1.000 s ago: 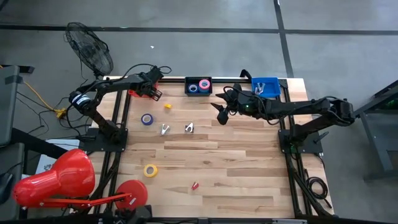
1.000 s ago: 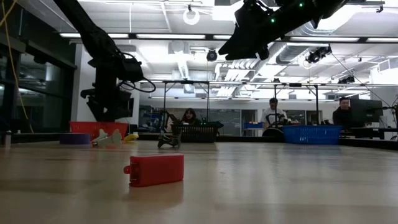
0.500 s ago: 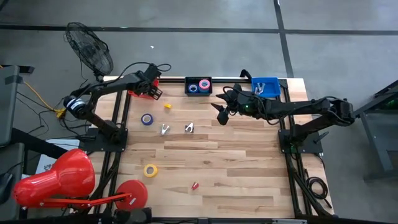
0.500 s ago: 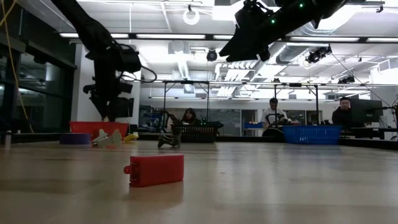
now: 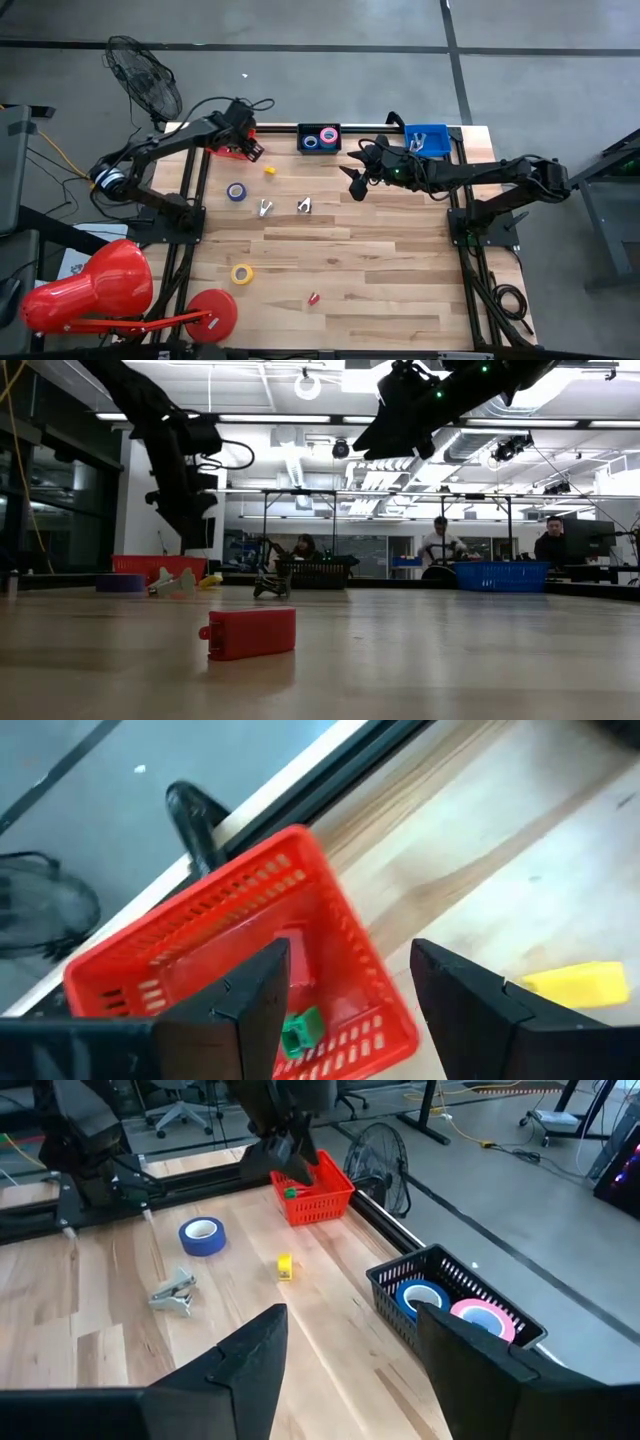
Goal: Pick and place Stapler, Stapler remover, tape
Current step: Put the black staple remover into the blue bin
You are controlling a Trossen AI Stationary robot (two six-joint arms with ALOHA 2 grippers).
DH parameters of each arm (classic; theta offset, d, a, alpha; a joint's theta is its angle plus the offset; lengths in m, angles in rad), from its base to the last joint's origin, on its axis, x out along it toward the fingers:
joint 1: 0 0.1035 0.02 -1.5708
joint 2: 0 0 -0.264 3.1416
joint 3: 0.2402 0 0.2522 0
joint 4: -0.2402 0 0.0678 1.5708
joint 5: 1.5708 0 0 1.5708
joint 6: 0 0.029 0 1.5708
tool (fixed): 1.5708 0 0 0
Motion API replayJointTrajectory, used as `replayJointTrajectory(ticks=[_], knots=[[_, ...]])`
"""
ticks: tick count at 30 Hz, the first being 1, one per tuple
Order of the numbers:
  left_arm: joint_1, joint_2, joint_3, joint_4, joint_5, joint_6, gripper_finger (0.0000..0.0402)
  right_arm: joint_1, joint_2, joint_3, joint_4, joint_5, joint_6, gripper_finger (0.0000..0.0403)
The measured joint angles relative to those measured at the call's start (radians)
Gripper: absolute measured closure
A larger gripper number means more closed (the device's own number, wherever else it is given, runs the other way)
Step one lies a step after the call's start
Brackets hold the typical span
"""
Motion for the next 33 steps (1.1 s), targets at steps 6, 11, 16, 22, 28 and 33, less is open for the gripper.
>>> replayJointTrajectory(ticks=[6, 11, 16, 22, 28, 33], knots=[[-0.008, -0.046, 0.0, 0.003, 0.046, 0.001, 0.0199, 0.0, -0.021, 0.0, -0.01, 0.01, 0.047, 0.019], [-0.049, -0.069, 0.0, 0.006, 0.11, 0.0, 0.0199, -0.001, -0.067, 0.0, -0.066, 0.064, 0.005, 0.0193], [-0.141, -0.068, 0.0, 0.022, 0.132, 0.035, 0.0199, -0.001, -0.113, 0.0, -0.149, 0.14, -0.049, 0.0194], [-0.263, -0.068, 0.0, 0.021, 0.101, 0.011, 0.0199, -0.001, -0.151, 0.0, -0.222, 0.192, -0.066, 0.0194], [-0.368, -0.068, 0.0, 0.021, 0.035, -0.102, 0.0199, -0.001, -0.177, 0.0, -0.253, 0.208, -0.066, 0.0191], [-0.438, -0.067, 0.0, 0.022, 0.003, -0.161, 0.0178, -0.002, -0.185, 0.0, -0.285, 0.279, -0.068, 0.019]])
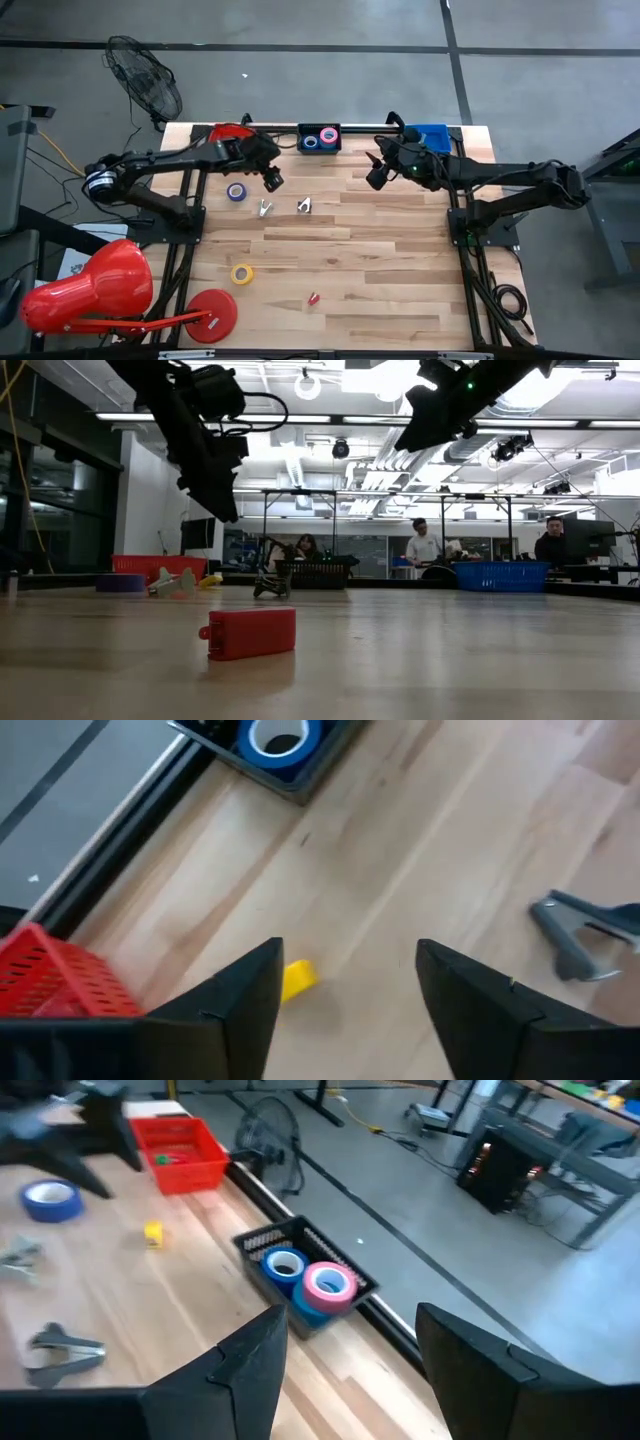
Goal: Pick and place Stapler, Stapler remover, tape
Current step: Put the black staple remover into the blue bin
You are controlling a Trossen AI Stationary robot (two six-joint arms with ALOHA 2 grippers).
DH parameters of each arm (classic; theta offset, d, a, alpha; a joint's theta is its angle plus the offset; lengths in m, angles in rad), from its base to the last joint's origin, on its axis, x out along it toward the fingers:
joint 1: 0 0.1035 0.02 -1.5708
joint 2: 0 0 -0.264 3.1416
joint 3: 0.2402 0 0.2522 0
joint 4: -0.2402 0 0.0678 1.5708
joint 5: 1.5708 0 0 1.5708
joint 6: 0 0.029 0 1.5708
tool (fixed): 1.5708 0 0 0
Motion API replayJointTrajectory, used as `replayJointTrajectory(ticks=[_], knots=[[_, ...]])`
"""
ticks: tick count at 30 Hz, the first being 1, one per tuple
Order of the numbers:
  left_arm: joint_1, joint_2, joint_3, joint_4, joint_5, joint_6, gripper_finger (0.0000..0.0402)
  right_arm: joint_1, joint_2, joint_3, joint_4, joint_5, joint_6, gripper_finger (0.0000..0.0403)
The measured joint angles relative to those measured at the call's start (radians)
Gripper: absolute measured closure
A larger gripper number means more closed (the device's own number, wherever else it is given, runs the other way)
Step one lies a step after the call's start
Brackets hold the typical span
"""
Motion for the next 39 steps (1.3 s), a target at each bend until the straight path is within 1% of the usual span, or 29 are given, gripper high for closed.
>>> replayJointTrajectory(ticks=[2, 5, 7, 9, 11, 15, 18, 23, 26, 29, 32, 35, 39], knots=[[-0.023, 0.0, 0.0, 0.0, 0.0, -0.034, 0.0153, 0.0, 0.0, 0.0, -0.011, 0.009, -0.001, 0.0191], [-0.06, 0.0, 0.0, 0.0, 0.0, -0.127, 0.0111, 0.0, 0.0, 0.0, -0.024, 0.009, -0.02, 0.019], [-0.098, 0.0, 0.0, 0.012, -0.026, -0.173, 0.0088, 0.0, 0.0, 0.0, -0.041, 0.009, -0.026, 0.0188], [-0.153, 0.0, 0.0, 0.032, -0.096, -0.226, 0.0072, 0.0, 0.0, 0.0, -0.053, 0.019, -0.026, 0.0187], [-0.215, 0.0, 0.0, 0.046, -0.19, -0.282, 0.0064, 0.0, 0.0, 0.0, -0.071, 0.032, -0.024, 0.0187], [-0.345, 0.0, 0.0, 0.045, -0.382, -0.401, 0.0061, 0.0, -0.019, 0.0, -0.12, 0.044, -0.024, 0.0186], [-0.443, 0.005, 0.0, 0.046, -0.507, -0.474, 0.0061, 0.0, -0.053, 0.0, -0.16, 0.049, -0.028, 0.0185], [-0.601, 0.073, 0.0, 0.047, -0.698, -0.643, 0.006, 0.0, -0.129, 0.0, -0.202, 0.082, -0.067, 0.0187], [-0.673, 0.147, 0.0, 0.052, -0.778, -0.767, 0.006, 0.0, -0.177, 0.0, -0.207, 0.096, -0.096, 0.0185], [-0.719, 0.227, 0.0, 0.078, -0.818, -0.877, 0.006, 0.0, -0.221, 0.0, -0.212, 0.096, -0.125, 0.0186], [-0.742, 0.306, 0.0, 0.128, -0.809, -0.948, 0.006, 0.0, -0.255, 0.0, -0.215, 0.096, -0.151, 0.0187], [-0.754, 0.382, 0.0, 0.218, -0.8, -0.979, 0.006, 0.0, -0.279, 0.0, -0.221, 0.094, -0.171, 0.0185], [-0.753, 0.462, 0.0, 0.332, -0.754, -0.978, 0.006, 0.0, -0.296, 0.0, -0.225, 0.093, -0.18, 0.0187]])
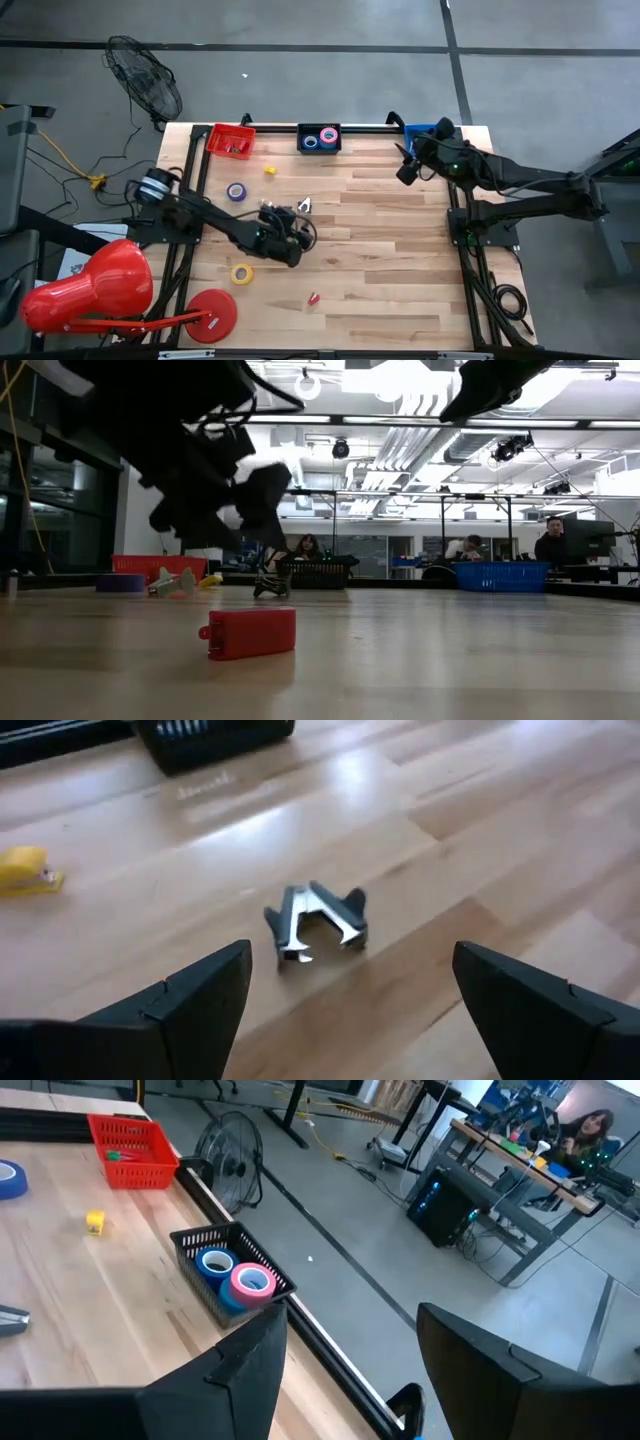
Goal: Pick and place Stapler, Stapler remover, tape
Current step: Put the black staple remover into the blue bin
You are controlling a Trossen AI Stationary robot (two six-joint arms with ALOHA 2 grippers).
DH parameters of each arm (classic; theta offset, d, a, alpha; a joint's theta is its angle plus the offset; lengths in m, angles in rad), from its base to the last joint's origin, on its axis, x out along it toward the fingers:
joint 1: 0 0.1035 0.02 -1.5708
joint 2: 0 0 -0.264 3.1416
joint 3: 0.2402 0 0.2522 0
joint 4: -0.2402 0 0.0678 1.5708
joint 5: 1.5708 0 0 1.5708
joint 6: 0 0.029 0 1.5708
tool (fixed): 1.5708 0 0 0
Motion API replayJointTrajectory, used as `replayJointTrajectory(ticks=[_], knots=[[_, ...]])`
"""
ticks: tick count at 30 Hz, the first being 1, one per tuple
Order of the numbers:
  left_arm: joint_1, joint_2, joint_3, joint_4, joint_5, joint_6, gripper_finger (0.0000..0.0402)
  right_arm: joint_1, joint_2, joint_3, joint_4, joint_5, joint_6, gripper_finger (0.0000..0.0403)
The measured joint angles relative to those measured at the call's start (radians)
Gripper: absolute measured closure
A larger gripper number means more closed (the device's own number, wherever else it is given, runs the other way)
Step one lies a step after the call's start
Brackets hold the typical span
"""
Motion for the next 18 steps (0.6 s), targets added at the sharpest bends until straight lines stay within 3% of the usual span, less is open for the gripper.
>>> replayJointTrajectory(ticks=[18], knots=[[0.009, 0.193, 0.002, 0.076, 0.047, -0.112, 0.0054, 0.001, -0.011, 0.0, -0.059, -0.017, 0.007, 0.0191]])
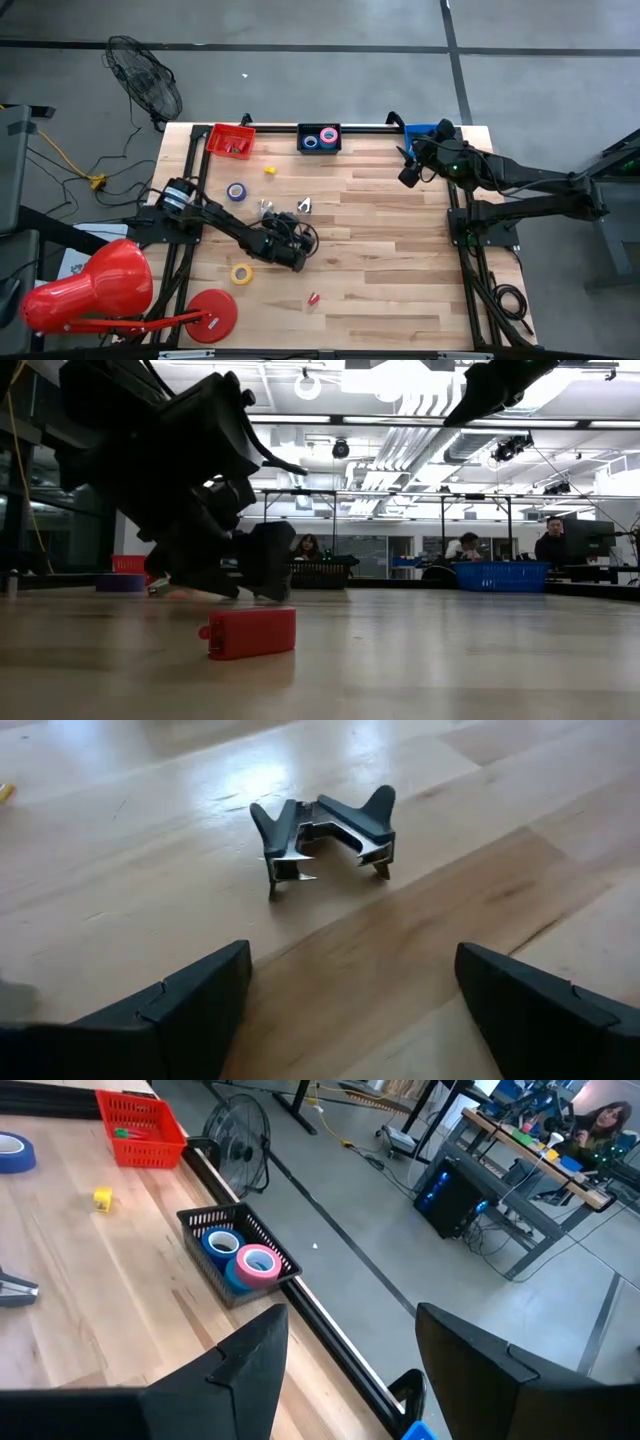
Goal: Pick and place Stapler, Stapler remover, tape
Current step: Put the black staple remover into the blue bin
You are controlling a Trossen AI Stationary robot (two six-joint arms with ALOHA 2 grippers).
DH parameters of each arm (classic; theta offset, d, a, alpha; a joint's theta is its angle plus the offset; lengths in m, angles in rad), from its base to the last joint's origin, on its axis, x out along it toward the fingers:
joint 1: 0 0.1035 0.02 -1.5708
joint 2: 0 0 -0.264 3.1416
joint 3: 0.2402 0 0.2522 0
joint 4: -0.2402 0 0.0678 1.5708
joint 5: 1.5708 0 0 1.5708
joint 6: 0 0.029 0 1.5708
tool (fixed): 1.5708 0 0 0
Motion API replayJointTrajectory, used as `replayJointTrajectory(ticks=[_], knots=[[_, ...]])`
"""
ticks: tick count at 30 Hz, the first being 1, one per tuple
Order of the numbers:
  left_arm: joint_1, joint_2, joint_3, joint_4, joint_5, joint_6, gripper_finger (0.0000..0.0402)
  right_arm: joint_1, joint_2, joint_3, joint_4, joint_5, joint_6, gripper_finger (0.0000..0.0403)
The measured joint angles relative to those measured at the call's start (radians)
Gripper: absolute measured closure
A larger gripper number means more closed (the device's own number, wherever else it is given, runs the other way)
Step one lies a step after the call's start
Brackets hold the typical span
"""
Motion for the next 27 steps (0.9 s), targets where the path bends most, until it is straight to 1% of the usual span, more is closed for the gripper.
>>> replayJointTrajectory(ticks=[4, 8, 14, 23, 27], knots=[[0.005, 0.021, 0.0, 0.03, 0.001, -0.009, 0.0028, 0.0, 0.0, 0.0, 0.0, 0.0, -0.002, 0.0189], [0.026, 0.031, 0.001, 0.046, 0.012, 0.02, 0.0005, 0.0, 0.0, 0.0, 0.0, -0.001, -0.004, 0.0191], [0.076, 0.031, 0.002, 0.063, 0.046, 0.109, 0.0004, 0.0, 0.0, 0.0, 0.0, -0.008, -0.007, 0.019], [0.156, 0.033, 0.002, 0.063, 0.067, 0.13, 0.0005, 0.0, 0.0, 0.0, 0.0, -0.008, -0.007, 0.0194], [0.17, 0.033, 0.001, 0.072, 0.084, 0.158, 0.0005, 0.0, 0.0, 0.0, -0.006, -0.011, -0.007, 0.0194]])
